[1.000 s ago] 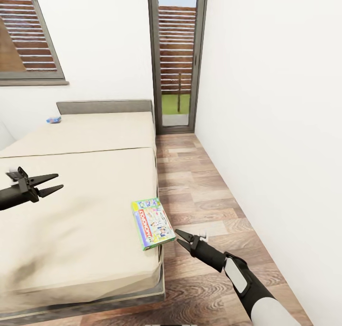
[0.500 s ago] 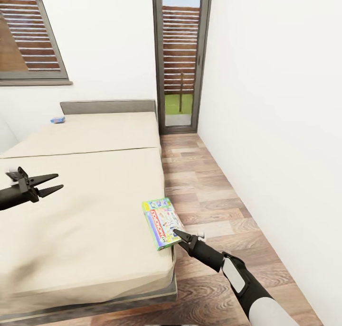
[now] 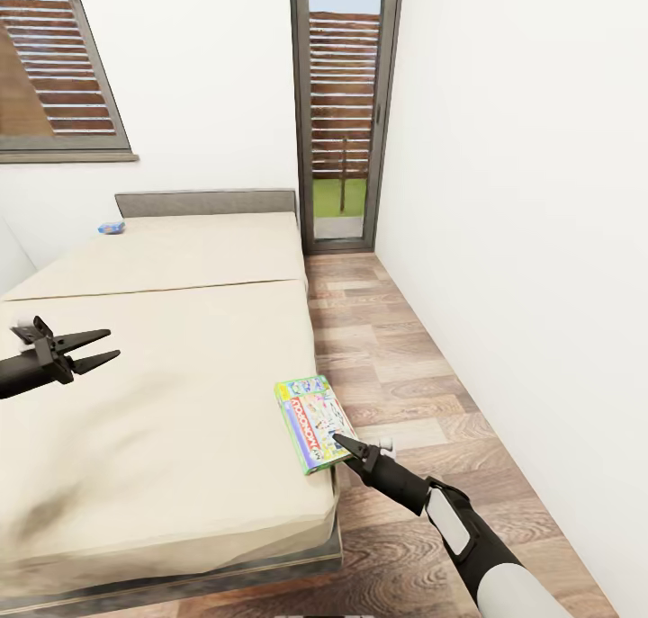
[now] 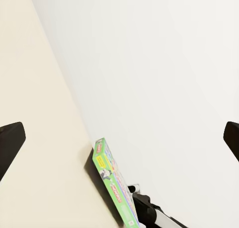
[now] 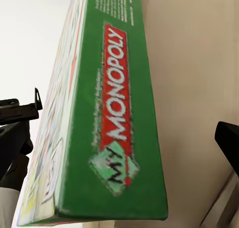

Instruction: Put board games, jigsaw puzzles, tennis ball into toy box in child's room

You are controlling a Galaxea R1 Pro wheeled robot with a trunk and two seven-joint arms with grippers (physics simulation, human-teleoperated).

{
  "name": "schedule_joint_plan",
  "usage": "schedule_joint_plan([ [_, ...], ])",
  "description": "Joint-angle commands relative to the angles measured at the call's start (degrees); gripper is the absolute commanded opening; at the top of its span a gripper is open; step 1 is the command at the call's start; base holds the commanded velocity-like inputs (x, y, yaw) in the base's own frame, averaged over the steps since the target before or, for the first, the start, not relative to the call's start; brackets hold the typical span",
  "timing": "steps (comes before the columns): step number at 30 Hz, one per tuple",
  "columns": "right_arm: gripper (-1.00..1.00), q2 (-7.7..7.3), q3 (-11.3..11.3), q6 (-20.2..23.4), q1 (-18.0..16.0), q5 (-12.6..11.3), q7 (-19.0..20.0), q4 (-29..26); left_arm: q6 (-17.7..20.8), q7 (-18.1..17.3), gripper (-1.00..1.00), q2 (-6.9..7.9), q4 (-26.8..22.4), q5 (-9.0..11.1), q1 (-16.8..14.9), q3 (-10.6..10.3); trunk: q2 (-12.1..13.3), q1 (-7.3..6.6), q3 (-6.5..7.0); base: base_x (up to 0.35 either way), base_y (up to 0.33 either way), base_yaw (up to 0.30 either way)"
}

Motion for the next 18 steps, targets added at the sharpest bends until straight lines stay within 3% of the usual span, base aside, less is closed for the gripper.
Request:
schedule_joint_plan([
  [1,1.00,1.06,0.30,0.66,-0.01,-0.28,-0.12,0.03,0.29,-0.16,1.00,-0.01,0.04,-0.02,-0.06,0.00,-0.02,-0.01,-0.05,0.000,0.049,0.000],
  [18,1.00,1.06,0.30,0.61,-0.01,-0.27,-0.12,0.03,0.29,-0.16,1.00,-0.02,0.04,-0.09,-0.09,0.00,-0.02,-0.01,-0.05,0.000,0.012,0.000],
])
